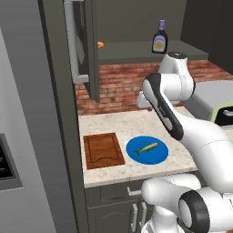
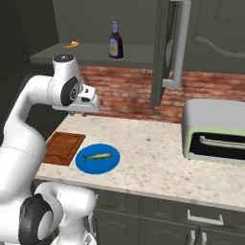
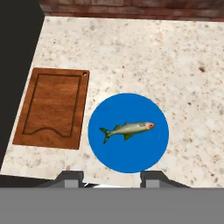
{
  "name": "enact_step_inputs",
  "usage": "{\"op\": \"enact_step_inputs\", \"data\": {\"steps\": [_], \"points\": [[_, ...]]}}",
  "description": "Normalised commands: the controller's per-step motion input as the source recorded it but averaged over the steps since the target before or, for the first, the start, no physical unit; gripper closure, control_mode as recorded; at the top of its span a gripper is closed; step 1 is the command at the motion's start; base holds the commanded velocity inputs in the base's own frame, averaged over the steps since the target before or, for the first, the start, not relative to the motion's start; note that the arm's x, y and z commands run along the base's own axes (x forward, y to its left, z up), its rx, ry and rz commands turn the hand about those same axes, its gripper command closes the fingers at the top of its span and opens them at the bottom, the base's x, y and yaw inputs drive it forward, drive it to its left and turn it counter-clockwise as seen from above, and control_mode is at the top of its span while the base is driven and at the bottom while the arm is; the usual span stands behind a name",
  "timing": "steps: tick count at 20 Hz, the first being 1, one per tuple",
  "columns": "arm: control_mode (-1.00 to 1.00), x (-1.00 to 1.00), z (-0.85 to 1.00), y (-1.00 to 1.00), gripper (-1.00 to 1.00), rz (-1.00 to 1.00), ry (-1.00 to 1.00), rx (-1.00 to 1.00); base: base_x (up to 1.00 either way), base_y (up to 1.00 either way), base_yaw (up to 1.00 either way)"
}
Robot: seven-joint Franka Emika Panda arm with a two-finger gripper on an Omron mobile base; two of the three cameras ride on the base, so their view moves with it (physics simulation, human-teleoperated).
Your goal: Pick the fish from the plate and place it on the cutting board. Then pick the condiment bottle from the cabinet and place it next to the cutting board.
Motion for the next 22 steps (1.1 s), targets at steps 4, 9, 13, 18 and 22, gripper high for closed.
{"op": "enact_step_inputs", "data": {"steps": [4,9,13,18,22], "points": [[-1.00,-0.07,-0.03,0.00,-1.00,0.00,0.00,0.00,0.00,0.00,0.00],[-1.00,-0.23,-0.09,0.00,-1.00,-0.01,0.00,0.00,0.00,0.00,0.00],[-1.00,-0.28,-0.09,0.00,-1.00,-0.05,0.00,0.00,0.00,0.00,0.00],[-1.00,-0.24,-0.07,-0.01,-1.00,-0.10,0.00,0.00,0.00,0.00,0.00],[-1.00,-0.18,-0.09,-0.02,-1.00,-0.14,0.01,0.00,0.00,0.00,0.00]]}}
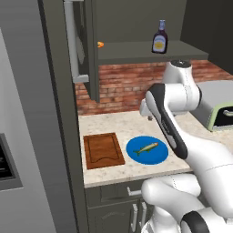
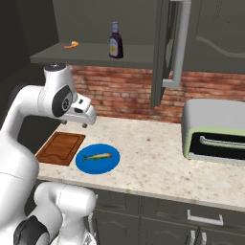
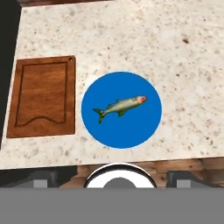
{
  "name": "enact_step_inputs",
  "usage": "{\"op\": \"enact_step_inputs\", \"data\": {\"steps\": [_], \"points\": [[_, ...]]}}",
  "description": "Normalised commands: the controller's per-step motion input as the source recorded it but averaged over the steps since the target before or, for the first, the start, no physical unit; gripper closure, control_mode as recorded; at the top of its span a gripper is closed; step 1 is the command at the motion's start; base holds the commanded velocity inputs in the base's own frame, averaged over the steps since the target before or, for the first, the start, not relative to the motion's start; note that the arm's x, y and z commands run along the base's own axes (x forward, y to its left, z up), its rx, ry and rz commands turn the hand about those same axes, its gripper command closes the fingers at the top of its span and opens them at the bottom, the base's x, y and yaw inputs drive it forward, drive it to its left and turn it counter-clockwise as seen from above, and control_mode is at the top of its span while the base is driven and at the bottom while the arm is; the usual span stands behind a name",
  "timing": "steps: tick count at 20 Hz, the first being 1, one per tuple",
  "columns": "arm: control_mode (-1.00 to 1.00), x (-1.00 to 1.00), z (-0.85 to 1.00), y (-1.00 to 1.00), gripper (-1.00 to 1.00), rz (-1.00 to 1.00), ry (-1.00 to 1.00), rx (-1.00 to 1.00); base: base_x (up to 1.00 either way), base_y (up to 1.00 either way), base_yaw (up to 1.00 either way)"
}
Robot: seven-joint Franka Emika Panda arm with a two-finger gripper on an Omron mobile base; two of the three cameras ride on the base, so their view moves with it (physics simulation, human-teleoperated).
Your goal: Pick the fish from the plate and place it on the cutting board. Then pick the condiment bottle from the cabinet and place it next to the cutting board.
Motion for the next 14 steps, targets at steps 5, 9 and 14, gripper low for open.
{"op": "enact_step_inputs", "data": {"steps": [5,9,14], "points": [[-1.00,-0.10,-0.05,-0.01,-1.00,-0.14,0.00,0.05,0.00,0.00,0.00],[-1.00,-0.07,-0.01,0.00,-1.00,-0.12,0.00,0.13,0.00,0.00,0.00],[-1.00,-0.05,-0.02,0.00,-1.00,-0.11,0.00,0.15,0.00,0.00,0.00]]}}
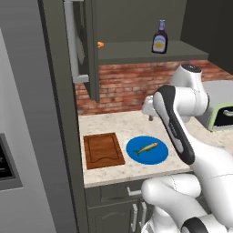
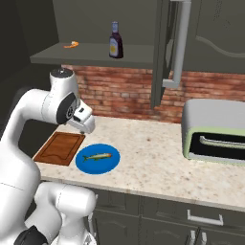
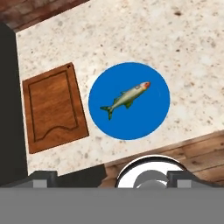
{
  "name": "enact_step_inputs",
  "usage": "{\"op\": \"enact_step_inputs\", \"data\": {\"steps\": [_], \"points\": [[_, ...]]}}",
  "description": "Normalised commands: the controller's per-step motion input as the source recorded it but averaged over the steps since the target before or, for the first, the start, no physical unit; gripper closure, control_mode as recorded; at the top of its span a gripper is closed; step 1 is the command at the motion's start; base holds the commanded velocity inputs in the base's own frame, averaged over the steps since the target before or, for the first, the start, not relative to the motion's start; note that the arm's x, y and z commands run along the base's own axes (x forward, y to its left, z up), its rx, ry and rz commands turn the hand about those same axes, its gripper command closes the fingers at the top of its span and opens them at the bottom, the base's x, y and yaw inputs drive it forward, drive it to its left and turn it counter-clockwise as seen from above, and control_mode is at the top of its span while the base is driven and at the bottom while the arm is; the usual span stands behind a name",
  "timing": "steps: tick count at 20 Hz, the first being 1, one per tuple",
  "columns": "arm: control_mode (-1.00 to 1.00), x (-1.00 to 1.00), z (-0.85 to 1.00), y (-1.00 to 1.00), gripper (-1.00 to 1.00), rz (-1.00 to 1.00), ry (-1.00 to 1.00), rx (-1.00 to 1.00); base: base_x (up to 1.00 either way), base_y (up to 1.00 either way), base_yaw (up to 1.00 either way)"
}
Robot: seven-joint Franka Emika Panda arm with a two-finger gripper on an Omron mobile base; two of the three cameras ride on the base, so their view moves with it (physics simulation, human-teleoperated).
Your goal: Pick the fish from the plate and place it on the cutting board. Then pick the condiment bottle from the cabinet and place it next to the cutting board.
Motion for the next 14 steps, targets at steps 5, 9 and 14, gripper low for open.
{"op": "enact_step_inputs", "data": {"steps": [5,9,14], "points": [[-1.00,0.00,-0.07,-0.03,-1.00,-0.14,0.01,0.10,0.00,0.00,0.00],[-1.00,0.00,-0.18,-0.10,-1.00,-0.18,0.06,0.03,0.00,0.00,0.00],[-1.00,0.00,-0.26,-0.07,-1.00,-0.19,0.05,0.00,0.00,0.00,0.00]]}}
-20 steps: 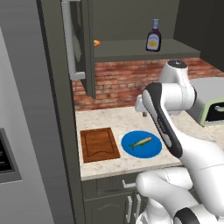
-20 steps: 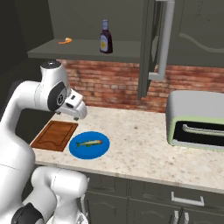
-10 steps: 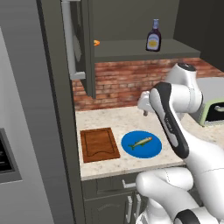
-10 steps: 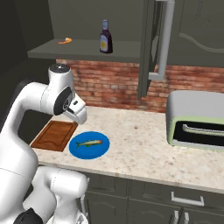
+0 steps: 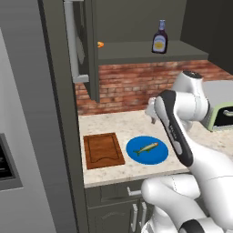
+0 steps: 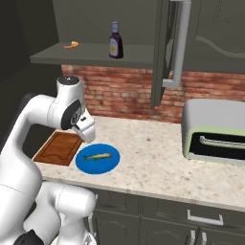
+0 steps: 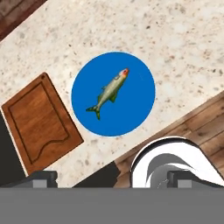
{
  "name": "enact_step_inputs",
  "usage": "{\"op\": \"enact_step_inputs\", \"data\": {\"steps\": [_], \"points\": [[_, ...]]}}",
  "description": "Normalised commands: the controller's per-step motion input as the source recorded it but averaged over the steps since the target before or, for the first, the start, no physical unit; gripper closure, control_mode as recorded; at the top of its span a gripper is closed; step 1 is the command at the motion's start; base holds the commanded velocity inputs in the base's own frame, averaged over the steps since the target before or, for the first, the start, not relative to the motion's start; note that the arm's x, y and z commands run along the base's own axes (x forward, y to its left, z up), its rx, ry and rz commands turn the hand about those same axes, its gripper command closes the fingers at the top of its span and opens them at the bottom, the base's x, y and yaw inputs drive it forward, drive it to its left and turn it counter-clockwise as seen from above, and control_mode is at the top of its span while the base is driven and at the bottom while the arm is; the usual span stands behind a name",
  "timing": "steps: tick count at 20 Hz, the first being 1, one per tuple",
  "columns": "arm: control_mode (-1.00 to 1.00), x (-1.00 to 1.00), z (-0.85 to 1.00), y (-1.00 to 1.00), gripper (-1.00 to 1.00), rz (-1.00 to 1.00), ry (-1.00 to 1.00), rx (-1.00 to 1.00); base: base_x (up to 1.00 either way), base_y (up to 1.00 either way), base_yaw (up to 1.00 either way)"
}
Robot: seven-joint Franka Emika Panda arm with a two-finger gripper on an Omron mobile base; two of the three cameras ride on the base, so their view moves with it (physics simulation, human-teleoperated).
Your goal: Pick the fish from the plate and place it on the cutting board. Then pick the condiment bottle from the cabinet and place it next to the cutting board.
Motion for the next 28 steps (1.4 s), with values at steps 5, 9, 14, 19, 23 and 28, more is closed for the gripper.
{"op": "enact_step_inputs", "data": {"steps": [5,9,14,19,23,28], "points": [[-1.00,0.00,-0.27,-0.04,-1.00,-0.17,0.03,0.00,0.00,0.00,0.00],[-1.00,0.00,-0.18,0.00,-1.00,-0.12,0.00,0.03,0.00,0.00,0.00],[-1.00,0.02,-0.17,0.00,-1.00,-0.09,0.00,0.04,0.00,0.00,0.00],[-1.00,0.09,-0.14,0.00,-1.00,-0.07,0.00,0.04,0.00,0.00,0.00],[-1.00,0.00,-0.19,0.00,-1.00,-0.05,0.00,0.00,0.00,0.00,0.00],[-1.00,0.00,-0.18,-0.04,-1.00,-0.01,-0.02,0.00,0.00,0.00,0.00]]}}
